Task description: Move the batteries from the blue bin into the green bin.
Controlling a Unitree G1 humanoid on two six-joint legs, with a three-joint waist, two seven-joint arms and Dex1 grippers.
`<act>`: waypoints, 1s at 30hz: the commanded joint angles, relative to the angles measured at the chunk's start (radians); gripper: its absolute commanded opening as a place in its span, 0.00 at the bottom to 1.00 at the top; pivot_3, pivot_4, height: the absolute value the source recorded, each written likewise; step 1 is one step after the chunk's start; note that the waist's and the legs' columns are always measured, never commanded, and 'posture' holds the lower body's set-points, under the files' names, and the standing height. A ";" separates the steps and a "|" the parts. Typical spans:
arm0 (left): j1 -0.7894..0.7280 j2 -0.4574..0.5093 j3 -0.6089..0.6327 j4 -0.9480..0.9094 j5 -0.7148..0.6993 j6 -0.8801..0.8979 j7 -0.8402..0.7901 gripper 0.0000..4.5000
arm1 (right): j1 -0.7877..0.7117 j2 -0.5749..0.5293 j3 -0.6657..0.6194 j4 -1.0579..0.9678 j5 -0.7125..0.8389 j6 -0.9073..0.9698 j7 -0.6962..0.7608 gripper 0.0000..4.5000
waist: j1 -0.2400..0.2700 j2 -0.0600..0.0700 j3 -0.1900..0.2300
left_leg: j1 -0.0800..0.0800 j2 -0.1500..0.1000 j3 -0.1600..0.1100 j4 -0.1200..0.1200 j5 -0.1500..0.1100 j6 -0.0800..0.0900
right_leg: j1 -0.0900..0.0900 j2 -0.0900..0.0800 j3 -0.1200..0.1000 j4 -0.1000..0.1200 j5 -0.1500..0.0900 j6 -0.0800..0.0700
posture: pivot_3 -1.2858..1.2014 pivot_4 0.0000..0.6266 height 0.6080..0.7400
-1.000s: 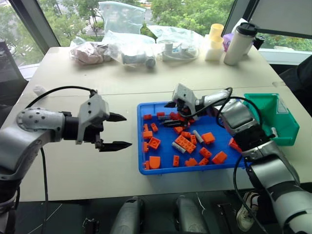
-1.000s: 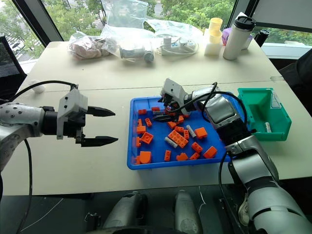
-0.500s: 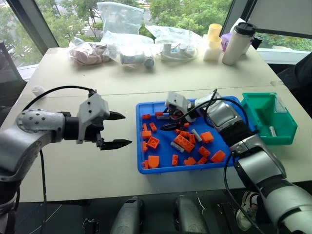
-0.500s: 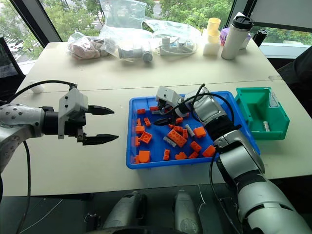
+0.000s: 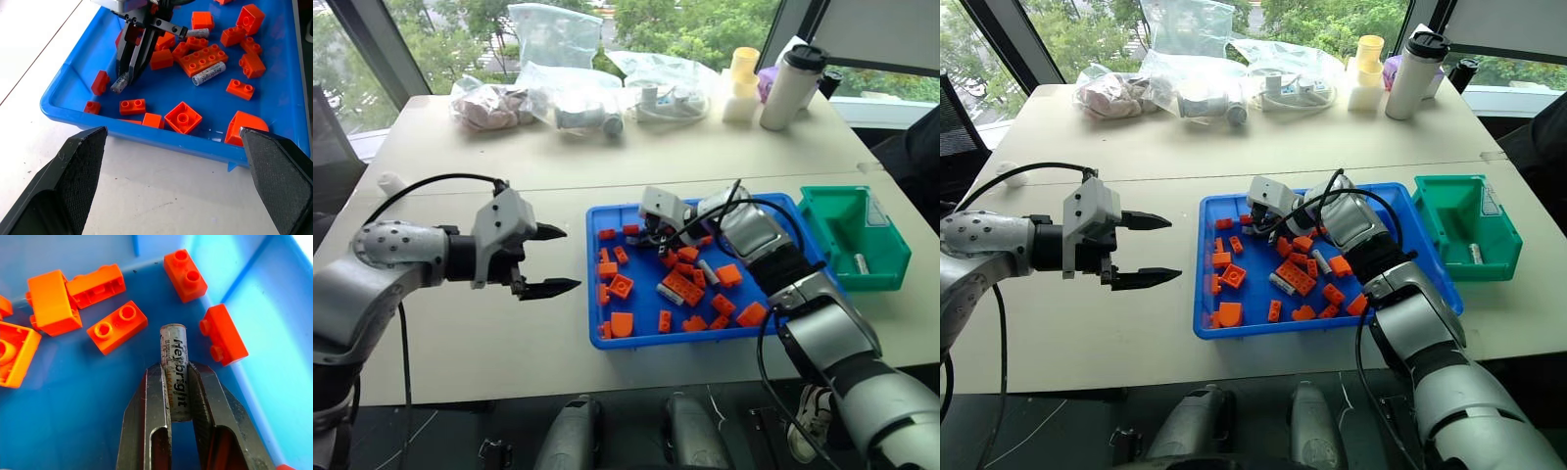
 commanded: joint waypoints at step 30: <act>-0.433 -0.505 -0.205 0.448 0.148 -0.278 -0.116 1.00 | 0.455 -0.391 -0.935 -0.609 0.257 0.695 -0.619 0.01 | 0.008 0.001 -0.001 | 0.001 0.001 0.005 0.001 0.000 0.001 | 0.001 0.000 0.003 0.001 0.000 0.000 | 0.52 0.24 1.00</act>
